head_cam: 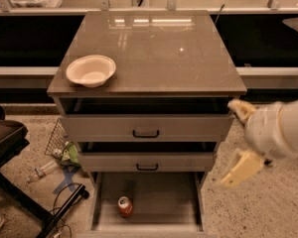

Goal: Pick coke can from bottom drawer and place on counter

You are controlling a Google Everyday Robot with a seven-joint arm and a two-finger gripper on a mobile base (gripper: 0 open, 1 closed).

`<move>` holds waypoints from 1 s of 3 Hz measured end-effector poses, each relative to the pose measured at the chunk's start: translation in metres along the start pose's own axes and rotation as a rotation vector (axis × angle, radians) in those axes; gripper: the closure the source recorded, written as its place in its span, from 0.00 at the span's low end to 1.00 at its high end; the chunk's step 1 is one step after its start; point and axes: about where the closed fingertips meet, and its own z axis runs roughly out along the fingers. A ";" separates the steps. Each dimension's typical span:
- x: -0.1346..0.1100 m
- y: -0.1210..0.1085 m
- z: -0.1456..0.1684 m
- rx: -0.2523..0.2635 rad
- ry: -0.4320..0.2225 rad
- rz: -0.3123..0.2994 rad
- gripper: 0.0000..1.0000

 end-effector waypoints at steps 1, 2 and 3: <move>0.009 0.014 0.057 0.018 -0.152 0.018 0.00; 0.013 0.009 0.093 0.108 -0.242 -0.030 0.00; 0.011 0.003 0.103 0.150 -0.257 -0.100 0.00</move>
Offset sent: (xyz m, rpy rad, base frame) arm 0.0505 0.0473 -0.1159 0.2299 -0.3783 0.0499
